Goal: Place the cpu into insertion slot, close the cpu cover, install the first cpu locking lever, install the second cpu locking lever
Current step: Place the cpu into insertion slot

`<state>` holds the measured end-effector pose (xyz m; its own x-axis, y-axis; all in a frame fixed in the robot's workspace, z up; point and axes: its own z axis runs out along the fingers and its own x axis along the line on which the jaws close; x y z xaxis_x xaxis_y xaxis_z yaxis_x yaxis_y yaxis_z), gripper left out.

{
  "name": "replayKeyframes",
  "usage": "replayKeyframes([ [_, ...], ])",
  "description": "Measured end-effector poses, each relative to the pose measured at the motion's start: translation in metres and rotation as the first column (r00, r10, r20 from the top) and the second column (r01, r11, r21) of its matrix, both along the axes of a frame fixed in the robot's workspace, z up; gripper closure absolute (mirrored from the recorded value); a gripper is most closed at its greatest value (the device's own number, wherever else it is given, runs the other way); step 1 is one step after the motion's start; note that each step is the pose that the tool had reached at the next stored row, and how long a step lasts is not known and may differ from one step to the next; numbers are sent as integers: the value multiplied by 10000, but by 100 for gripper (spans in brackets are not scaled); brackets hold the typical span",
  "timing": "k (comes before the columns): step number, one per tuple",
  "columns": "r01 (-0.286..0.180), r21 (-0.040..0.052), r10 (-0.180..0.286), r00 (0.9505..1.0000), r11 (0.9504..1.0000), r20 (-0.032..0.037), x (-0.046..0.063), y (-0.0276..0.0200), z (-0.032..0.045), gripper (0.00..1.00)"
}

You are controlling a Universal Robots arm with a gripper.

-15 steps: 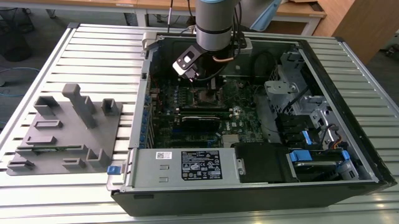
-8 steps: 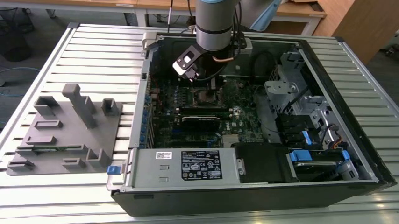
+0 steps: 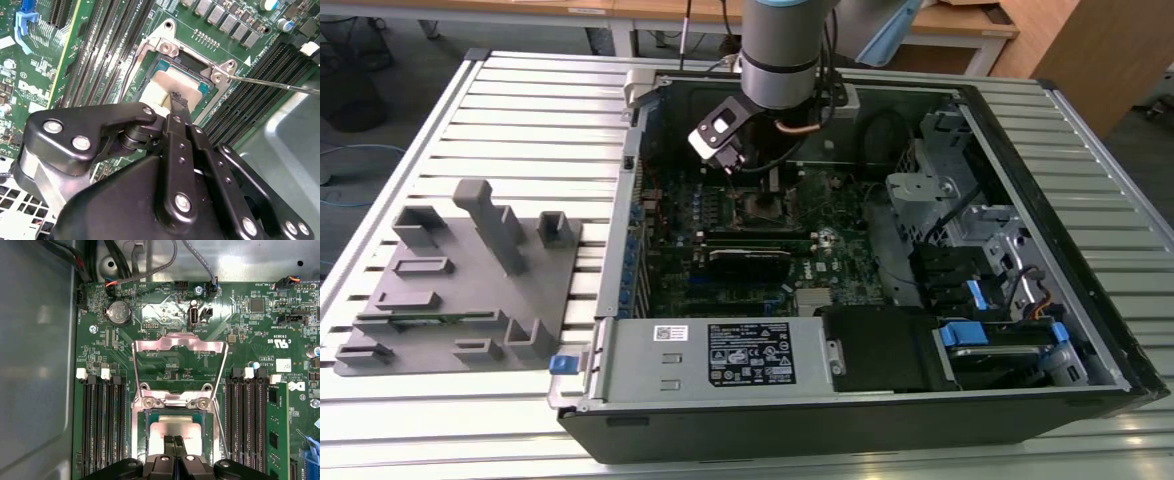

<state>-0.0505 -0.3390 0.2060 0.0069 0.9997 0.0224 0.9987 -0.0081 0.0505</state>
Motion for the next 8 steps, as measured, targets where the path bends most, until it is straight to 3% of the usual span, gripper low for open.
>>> replayKeyframes([
  [8,0,-17,0,10000,10000,-3,0,-1,-62,89],
])
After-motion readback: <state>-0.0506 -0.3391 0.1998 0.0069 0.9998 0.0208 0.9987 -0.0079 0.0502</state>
